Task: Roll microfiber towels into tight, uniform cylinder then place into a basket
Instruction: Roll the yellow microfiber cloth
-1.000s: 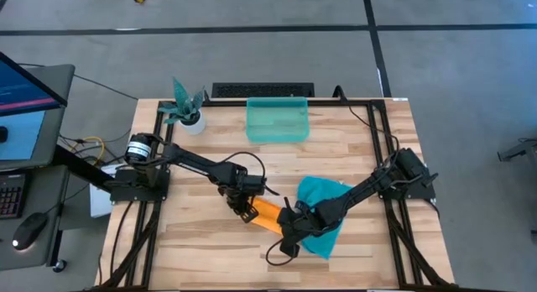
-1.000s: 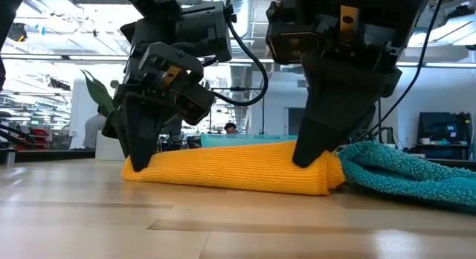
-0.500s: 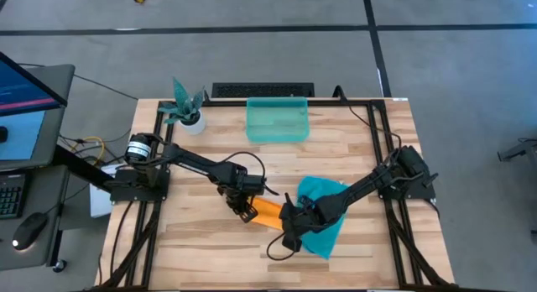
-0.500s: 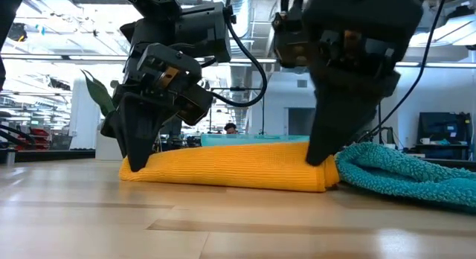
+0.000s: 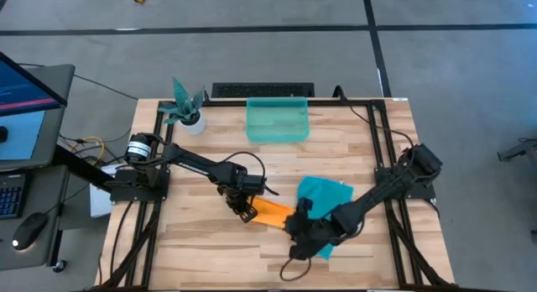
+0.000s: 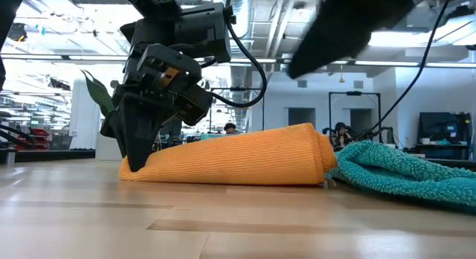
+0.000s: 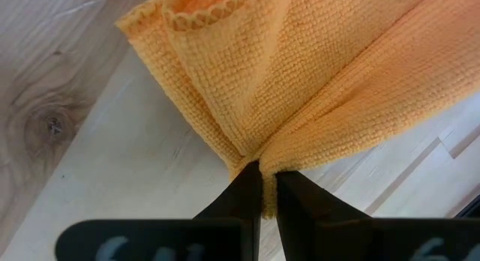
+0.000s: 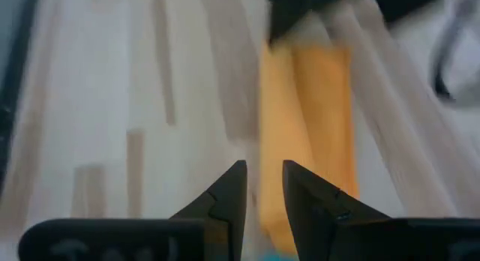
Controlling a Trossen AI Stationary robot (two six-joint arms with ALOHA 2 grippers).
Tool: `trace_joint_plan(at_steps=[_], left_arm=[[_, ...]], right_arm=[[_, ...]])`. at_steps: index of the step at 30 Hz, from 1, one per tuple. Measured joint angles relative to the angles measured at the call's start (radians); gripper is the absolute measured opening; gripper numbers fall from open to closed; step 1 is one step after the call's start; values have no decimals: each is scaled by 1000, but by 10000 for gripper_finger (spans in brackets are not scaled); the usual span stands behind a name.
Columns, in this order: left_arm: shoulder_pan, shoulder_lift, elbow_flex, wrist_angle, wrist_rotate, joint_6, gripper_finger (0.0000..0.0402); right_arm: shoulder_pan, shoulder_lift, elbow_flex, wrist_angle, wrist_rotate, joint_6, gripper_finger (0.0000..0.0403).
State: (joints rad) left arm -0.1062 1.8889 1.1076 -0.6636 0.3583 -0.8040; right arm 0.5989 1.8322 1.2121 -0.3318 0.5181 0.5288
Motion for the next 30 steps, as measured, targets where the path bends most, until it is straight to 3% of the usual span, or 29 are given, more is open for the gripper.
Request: trace_joint_plan(at_steps=[4,10,18,30], left_arm=[[0,0,0,0,0,0,18],[0,0,0,0,1,14,18],[0,0,0,0,1,18,18],[0,0,-1,7,0,3,20]], right_arm=[[-13,68,-2,60,7,-117,107],[-58,130,-2,48,0,-103,101],[-93,134,-1,-57,-126,68,74],[-124,200,4,-9,-282,75,59]])
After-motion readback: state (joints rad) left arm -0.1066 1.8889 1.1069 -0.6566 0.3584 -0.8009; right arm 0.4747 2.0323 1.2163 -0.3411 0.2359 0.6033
